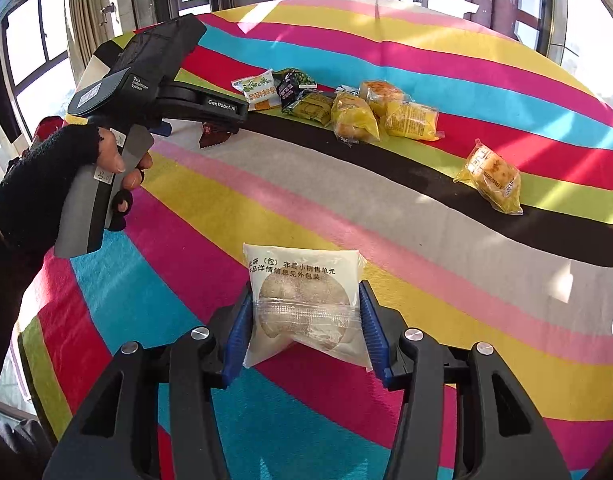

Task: Organize snacks
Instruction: 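Grasp the brown chocolate bar with the left tool and lift it, then carry both snacks to the white box and open both tools to drop them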

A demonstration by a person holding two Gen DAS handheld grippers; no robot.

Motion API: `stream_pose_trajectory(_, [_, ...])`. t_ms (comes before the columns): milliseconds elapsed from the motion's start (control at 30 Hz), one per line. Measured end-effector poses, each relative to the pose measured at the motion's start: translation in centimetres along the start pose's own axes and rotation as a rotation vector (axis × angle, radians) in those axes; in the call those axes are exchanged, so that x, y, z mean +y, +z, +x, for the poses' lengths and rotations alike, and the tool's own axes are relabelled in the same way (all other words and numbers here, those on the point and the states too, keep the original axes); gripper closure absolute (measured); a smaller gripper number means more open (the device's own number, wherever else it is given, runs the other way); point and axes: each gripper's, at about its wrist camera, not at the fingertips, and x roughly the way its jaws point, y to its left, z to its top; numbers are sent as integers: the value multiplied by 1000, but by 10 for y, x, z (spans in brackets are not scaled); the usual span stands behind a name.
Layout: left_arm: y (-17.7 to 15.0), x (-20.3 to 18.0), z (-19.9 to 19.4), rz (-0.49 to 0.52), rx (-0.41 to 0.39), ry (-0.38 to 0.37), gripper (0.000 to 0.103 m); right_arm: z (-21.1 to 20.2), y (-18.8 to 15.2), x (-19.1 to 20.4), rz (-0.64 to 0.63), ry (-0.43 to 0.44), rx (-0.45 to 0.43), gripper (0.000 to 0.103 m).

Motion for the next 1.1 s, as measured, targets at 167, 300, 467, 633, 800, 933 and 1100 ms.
stream_pose_trajectory(167, [-5,28,-20,43,-49,-36,22,2,0,1,1,0,10,54])
stream_pose_trajectory(300, [-4,30,-34,120,-82,-88,59,1,0,0,9,-17,8,54])
stream_pose_trajectory(467, [-28,23,-68,179,-68,-200,79,0,0,3,-7,-48,-3,55])
stream_pose_trajectory(633, [-80,33,-118,184,-137,-267,79,0,-1,-1,15,-52,0,55])
stream_pose_trajectory(800, [-119,42,-137,206,-167,-274,79,-2,-1,-7,56,-55,-4,55])
stream_pose_trajectory(933, [-138,57,-147,211,-169,-303,79,-4,-2,-9,82,-56,-11,55])
stream_pose_trajectory(1100, [-156,58,-154,236,-184,-297,79,-15,-8,-7,131,-24,-31,55])
